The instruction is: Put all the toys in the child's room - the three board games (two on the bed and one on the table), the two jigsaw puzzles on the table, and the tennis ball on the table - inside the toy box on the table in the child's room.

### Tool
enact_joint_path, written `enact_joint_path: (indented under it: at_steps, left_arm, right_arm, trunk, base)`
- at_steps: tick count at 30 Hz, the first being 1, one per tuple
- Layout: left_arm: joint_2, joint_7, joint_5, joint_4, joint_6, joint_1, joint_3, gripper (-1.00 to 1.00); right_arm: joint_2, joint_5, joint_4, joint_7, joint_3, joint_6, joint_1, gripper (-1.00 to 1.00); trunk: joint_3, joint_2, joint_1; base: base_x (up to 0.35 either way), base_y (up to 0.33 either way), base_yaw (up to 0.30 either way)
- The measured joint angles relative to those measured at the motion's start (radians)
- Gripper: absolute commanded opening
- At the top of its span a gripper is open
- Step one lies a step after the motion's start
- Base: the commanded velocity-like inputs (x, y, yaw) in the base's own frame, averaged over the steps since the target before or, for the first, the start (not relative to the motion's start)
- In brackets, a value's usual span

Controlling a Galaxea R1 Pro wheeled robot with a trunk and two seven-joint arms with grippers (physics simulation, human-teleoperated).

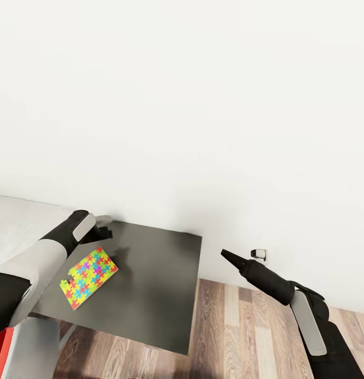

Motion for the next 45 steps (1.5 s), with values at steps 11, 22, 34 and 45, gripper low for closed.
enact_joint_path:
  at_steps: [11,22,34,45]
  left_arm:
    - [0.0,0.002,-0.001,0.01,0.0,0.0,-0.002,1.0]
    - [0.003,0.0,-0.001,0.036,0.003,0.0,-0.001,1.0]
    - [0.029,-0.007,0.007,0.039,0.03,0.0,0.005,1.0]
    - [0.038,-0.013,0.009,0.067,0.062,0.0,0.1,1.0]
  right_arm:
    - [0.0,-0.001,0.001,0.0,-0.001,0.0,0.001,1.0]
    - [0.0,-0.001,0.001,0.0,-0.001,0.0,0.0,1.0]
    - [0.0,-0.002,0.001,0.0,-0.001,0.0,0.0,1.0]
    - [0.0,-0.002,0.0,0.0,-0.001,0.0,0.0,1.0]
  trunk:
    - [0.001,0.0,0.0]
    - [0.001,0.0,0.0]
    - [0.001,0.0,0.0]
    - [0.001,0.0,0.0]
  base:
    - [0.0,0.0,0.123]
    - [0.0,0.0,0.006]
    - [0.0,0.0,0.0]
    - [0.0,0.0,0.0]
